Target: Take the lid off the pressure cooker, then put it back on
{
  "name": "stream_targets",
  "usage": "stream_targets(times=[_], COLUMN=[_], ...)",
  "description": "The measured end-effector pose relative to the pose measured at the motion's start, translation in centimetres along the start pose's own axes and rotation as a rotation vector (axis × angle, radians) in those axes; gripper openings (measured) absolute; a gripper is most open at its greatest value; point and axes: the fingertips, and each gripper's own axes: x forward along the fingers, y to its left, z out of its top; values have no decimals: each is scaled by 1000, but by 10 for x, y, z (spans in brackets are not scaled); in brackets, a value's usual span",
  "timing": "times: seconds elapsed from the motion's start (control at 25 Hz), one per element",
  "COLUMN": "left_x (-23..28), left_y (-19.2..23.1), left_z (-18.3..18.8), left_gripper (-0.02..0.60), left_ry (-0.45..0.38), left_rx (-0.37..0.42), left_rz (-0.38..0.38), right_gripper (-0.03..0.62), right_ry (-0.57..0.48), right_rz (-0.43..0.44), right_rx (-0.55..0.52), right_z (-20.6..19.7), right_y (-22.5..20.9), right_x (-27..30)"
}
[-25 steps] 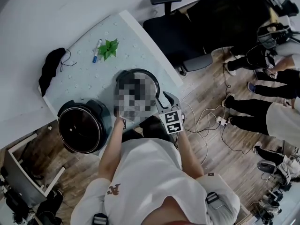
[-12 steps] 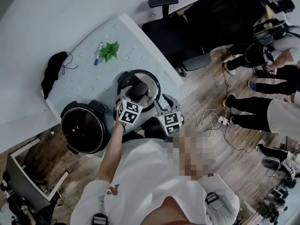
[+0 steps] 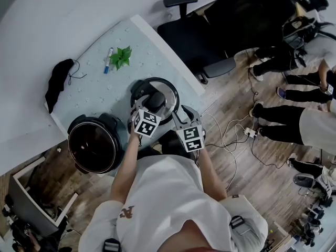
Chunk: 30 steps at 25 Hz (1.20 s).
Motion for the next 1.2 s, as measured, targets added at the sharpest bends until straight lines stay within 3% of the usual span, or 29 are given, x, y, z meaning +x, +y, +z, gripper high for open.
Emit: stream_targets(times=[0.2, 0.64, 1.2], left_x=[9, 8, -44], left_y=[0, -4, -17], left_z=[-3, -4, 41], left_gripper=[283, 276, 275], left_ry=[29, 93, 21], left_rx=[-22, 21, 133], left_rz=[-2, -36, -76], right_gripper=[173, 172, 172], right_ry=[5, -12, -133], right_rz=[-1, -4, -67], right_rx=[-3, -13, -25], right_z=[0, 8, 46], right_y=[-4, -6, 4], right_x=[0, -2, -41])
